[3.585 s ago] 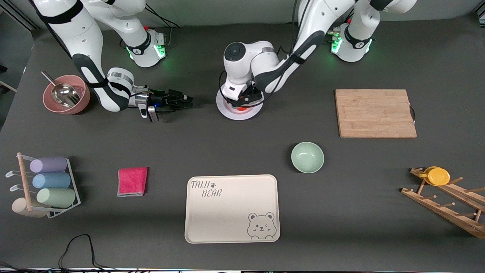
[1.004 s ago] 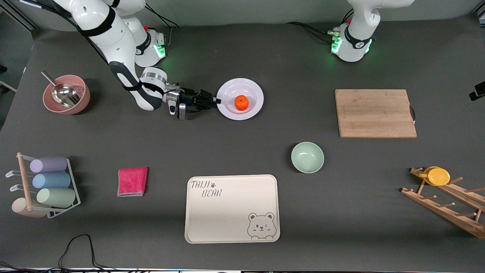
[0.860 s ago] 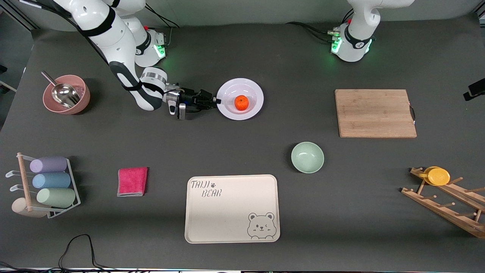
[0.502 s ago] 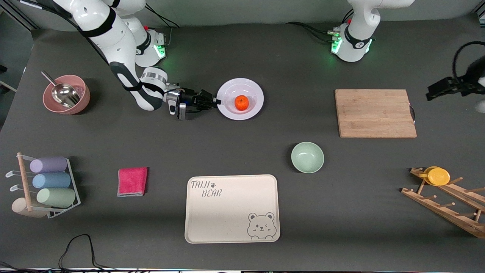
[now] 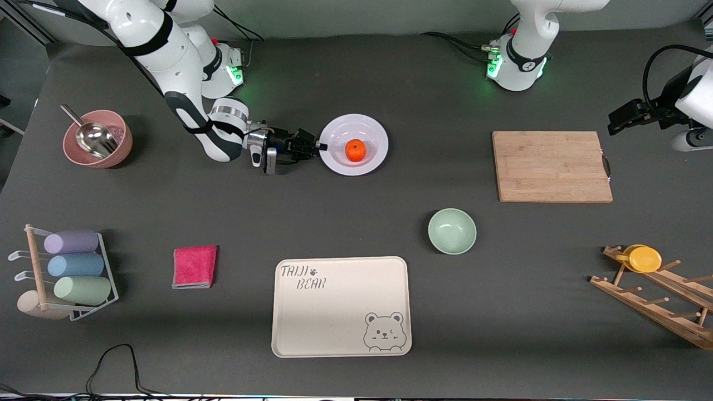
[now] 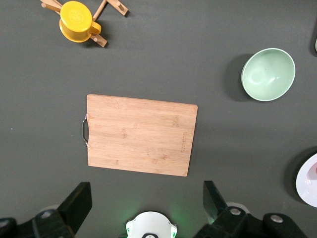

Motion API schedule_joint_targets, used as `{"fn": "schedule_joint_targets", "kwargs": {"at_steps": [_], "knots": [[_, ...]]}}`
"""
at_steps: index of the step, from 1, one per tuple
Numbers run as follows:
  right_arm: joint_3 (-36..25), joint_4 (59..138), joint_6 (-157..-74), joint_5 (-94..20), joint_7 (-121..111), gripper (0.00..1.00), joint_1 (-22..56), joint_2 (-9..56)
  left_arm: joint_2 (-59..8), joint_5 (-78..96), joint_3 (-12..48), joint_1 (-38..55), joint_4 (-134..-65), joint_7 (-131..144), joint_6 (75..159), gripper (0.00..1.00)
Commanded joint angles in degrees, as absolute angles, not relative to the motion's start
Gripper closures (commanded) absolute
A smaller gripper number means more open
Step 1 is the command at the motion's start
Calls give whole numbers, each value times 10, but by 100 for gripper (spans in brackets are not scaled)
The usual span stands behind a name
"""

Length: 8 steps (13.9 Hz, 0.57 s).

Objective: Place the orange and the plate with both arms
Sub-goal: 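Slide the plate with the right gripper onto the bear tray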

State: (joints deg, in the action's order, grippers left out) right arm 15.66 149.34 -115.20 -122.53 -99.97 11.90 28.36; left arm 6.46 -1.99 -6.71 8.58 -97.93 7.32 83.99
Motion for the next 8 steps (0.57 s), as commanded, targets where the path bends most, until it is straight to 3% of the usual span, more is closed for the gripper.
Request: {"fn": "schedule_joint_targets", "kwargs": {"at_steps": [1, 2, 5, 8], "knots": [[160, 1486, -1156, -1244, -1025, 83, 130, 301, 76, -33, -64, 83, -993, 76, 850, 0], [161, 1486, -1155, -1244, -1025, 90, 130, 301, 77, -39, -66, 82, -993, 73, 849, 0], [161, 1485, -1153, -1244, -1025, 100, 130, 301, 76, -40, -67, 78, -994, 62, 853, 0], [161, 1485, -1151, -1244, -1017, 100, 125, 294, 72, -39, -67, 65, -993, 61, 867, 0]]}}
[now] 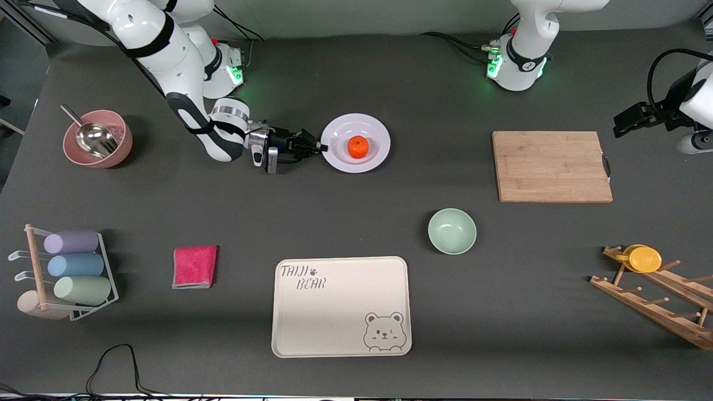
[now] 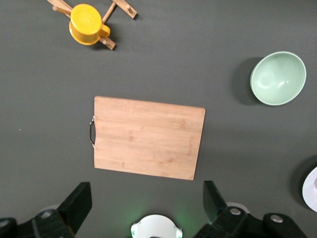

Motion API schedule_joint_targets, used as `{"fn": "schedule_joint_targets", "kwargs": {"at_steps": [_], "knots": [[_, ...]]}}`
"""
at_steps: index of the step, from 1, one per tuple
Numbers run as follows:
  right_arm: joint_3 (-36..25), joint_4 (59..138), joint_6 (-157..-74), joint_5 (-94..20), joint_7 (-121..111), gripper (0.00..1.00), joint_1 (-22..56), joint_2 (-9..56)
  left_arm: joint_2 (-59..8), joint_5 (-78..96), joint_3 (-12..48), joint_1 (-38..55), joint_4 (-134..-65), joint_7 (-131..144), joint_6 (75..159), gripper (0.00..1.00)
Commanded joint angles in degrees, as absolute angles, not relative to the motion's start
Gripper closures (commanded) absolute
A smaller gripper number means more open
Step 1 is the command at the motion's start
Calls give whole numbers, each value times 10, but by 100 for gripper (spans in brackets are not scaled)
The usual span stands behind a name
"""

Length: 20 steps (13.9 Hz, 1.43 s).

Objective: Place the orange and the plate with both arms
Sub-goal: 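Slide the plate with the right gripper onto the bear tray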

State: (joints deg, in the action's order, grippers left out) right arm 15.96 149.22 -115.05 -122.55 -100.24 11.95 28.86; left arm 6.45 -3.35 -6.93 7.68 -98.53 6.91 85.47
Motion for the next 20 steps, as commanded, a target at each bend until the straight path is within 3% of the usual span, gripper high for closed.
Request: {"fn": "schedule_joint_targets", "kwargs": {"at_steps": [1, 6, 15, 17, 20], "knots": [[161, 1485, -1150, -1244, -1014, 100, 122, 291, 72, -39, -67, 63, -994, 61, 872, 0], [161, 1488, -1121, -1239, -901, 100, 110, 235, 67, -39, -67, 59, -994, 60, 880, 0], [159, 1503, -1100, -1149, -584, 100, 70, 0, 66, -35, -92, 57, -994, 26, 884, 0], [158, 1498, -1100, -1143, -580, 100, 57, 1, 66, -35, -93, 57, -994, 25, 887, 0], [153, 1425, -1100, -1011, -548, 100, -9, 46, 64, -34, -93, 58, -994, 26, 887, 0]]}}
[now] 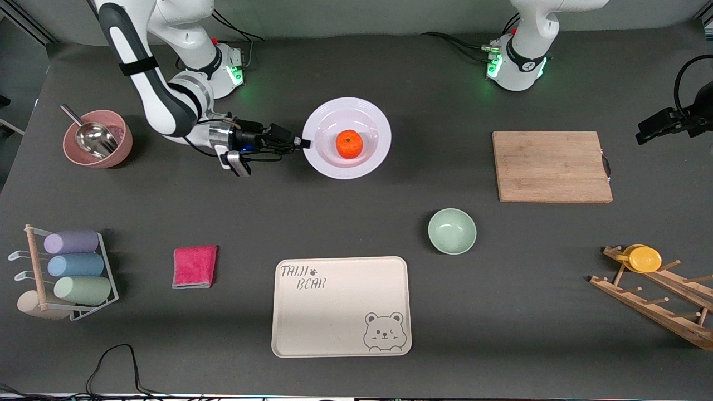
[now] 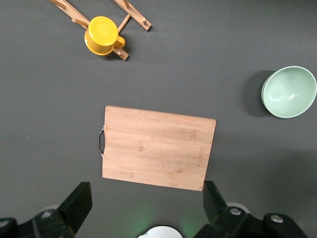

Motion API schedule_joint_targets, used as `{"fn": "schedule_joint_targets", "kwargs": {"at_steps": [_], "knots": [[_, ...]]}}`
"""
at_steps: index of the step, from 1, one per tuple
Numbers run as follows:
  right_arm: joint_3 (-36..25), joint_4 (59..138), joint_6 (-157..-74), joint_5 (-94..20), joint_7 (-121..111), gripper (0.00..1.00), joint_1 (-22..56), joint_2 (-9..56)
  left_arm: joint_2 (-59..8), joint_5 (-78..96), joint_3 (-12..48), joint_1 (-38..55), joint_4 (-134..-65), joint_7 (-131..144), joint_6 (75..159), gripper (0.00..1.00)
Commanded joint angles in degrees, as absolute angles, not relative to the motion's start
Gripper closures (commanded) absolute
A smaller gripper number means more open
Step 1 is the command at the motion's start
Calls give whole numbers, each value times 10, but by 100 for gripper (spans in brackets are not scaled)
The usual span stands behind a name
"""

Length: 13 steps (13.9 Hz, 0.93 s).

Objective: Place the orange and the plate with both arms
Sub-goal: 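Slide the plate with the right gripper onto the bear tray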

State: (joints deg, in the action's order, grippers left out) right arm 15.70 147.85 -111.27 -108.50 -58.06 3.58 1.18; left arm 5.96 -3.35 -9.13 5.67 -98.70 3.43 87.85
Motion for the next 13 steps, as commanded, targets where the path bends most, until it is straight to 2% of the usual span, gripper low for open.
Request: {"fn": "schedule_joint_targets", "kwargs": {"at_steps": [1, 3, 8, 13], "knots": [[153, 1392, -1100, -979, -537, 100, -28, 72, 63, -34, -93, 58, -994, 25, 887, 0], [149, 1315, -1100, -967, -526, 100, -39, 139, 63, -34, -93, 58, -994, 25, 888, 0], [114, 1046, -1093, -889, -445, 100, -40, 335, 63, -34, -93, 58, -994, 25, 890, 0], [106, 811, -1085, -858, -360, 100, -34, 484, 63, -32, -92, 58, -994, 26, 892, 0]]}}
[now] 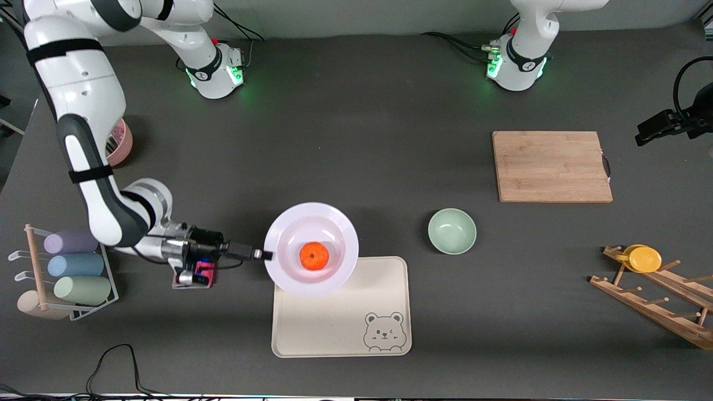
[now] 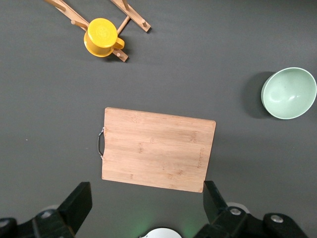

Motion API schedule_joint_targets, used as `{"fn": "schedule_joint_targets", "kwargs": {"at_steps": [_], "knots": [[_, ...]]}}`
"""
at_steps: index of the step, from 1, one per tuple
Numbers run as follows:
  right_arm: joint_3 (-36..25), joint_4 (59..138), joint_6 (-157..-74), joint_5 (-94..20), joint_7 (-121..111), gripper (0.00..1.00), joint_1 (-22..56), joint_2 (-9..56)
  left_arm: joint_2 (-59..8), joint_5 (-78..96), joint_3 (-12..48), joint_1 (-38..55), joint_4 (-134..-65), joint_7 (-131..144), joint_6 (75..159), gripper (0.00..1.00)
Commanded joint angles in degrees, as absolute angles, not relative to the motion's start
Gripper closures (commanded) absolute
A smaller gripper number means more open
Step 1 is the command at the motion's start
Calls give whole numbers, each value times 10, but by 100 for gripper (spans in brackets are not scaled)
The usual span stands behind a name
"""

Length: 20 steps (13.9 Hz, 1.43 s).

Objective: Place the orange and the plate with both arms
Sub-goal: 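Slide the plate with the right gripper onto the bear tray, then adjust the plate on the tray and open the right gripper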

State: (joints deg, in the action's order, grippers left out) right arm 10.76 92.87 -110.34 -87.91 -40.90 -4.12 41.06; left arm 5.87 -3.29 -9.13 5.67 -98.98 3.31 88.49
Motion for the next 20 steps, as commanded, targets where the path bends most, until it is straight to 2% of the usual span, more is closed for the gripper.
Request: {"fn": "schedule_joint_targets", "kwargs": {"at_steps": [1, 6, 8, 10, 20], "knots": [[106, 780, -1086, -853, -356, 100, -31, 510, 63, -32, -92, 58, -994, 26, 893, 0], [106, 700, -1121, -854, -355, 100, -9, 583, 62, -31, -84, 45, -994, 26, 892, 0], [107, 682, -1150, -855, -356, 100, 3, 601, 62, -29, -49, 19, -994, 31, 892, 0], [107, 671, -1178, -856, -358, 100, 13, 615, 60, -24, -27, 5, -996, 34, 893, 0], [113, 646, -1217, -892, -426, 100, 39, 681, 49, -23, -23, 13, -1030, 35, 922, 0]]}}
